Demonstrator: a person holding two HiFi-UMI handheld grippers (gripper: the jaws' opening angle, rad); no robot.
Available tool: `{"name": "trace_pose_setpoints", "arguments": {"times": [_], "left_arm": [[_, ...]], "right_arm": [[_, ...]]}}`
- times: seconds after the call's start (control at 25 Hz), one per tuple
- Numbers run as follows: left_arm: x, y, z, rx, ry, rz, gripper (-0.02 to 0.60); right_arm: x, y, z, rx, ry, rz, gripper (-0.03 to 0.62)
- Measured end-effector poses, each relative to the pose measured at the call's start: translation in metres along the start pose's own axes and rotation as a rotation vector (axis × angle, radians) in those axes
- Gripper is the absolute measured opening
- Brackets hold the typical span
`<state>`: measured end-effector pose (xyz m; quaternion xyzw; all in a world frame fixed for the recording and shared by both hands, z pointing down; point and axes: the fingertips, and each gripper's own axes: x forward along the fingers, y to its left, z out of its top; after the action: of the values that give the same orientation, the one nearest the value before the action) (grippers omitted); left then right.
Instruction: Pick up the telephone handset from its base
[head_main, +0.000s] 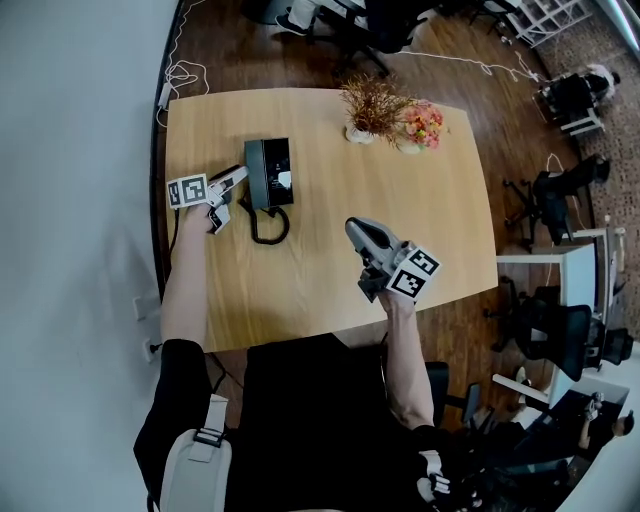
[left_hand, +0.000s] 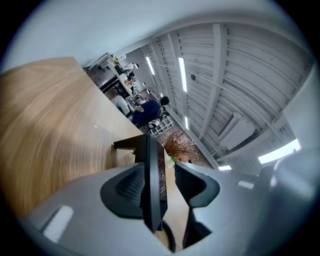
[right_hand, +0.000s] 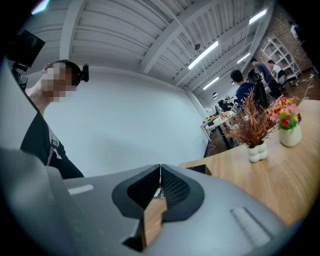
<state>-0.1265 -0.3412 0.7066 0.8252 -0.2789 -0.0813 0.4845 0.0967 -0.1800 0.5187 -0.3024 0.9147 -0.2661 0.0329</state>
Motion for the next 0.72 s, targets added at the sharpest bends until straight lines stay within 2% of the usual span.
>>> {"name": "trace_pose_setpoints", "arguments": {"times": [0.08,0.12,0.24,0.28,0.36,0.48,0.6,0.72], "left_arm": [[-0.004,-0.024,0.000,0.060,0.029,-0.015,0.157],[-0.007,-0.034,-0.002,0.099,0.061,-0.018,0.114],[-0.022,-0.036,-0.018,0.202,0.164,0.020,0.101],[-0.025,-0.028,-0.026,0.208,0.180,0.036,0.101],[-0.021,-0.018,-0.043,0.169,0.170,0.037,0.104],[-0.004,-0.037,-0.057,0.113,0.101,-0.045,0.103],[0.004,-0.061,-0.048,0.119,0.060,-0.133,0.103],[0.003,-0.112,-0.049,0.140,0.051,-0.294,0.103]], "right_arm": [[0.002,0.002,0.003,0.000,-0.002,-0.001,0.005],[0.006,0.002,0.004,0.005,-0.004,0.008,0.005],[0.031,0.008,-0.006,0.045,-0.009,0.071,0.005],[0.038,0.009,-0.010,0.047,-0.002,0.077,0.005],[0.039,0.011,-0.012,0.033,0.010,0.073,0.005],[0.019,0.008,-0.009,0.015,0.005,0.051,0.005],[0.011,-0.001,-0.001,0.016,-0.022,0.022,0.005],[0.013,-0.001,0.003,0.022,-0.044,0.019,0.005]]}}
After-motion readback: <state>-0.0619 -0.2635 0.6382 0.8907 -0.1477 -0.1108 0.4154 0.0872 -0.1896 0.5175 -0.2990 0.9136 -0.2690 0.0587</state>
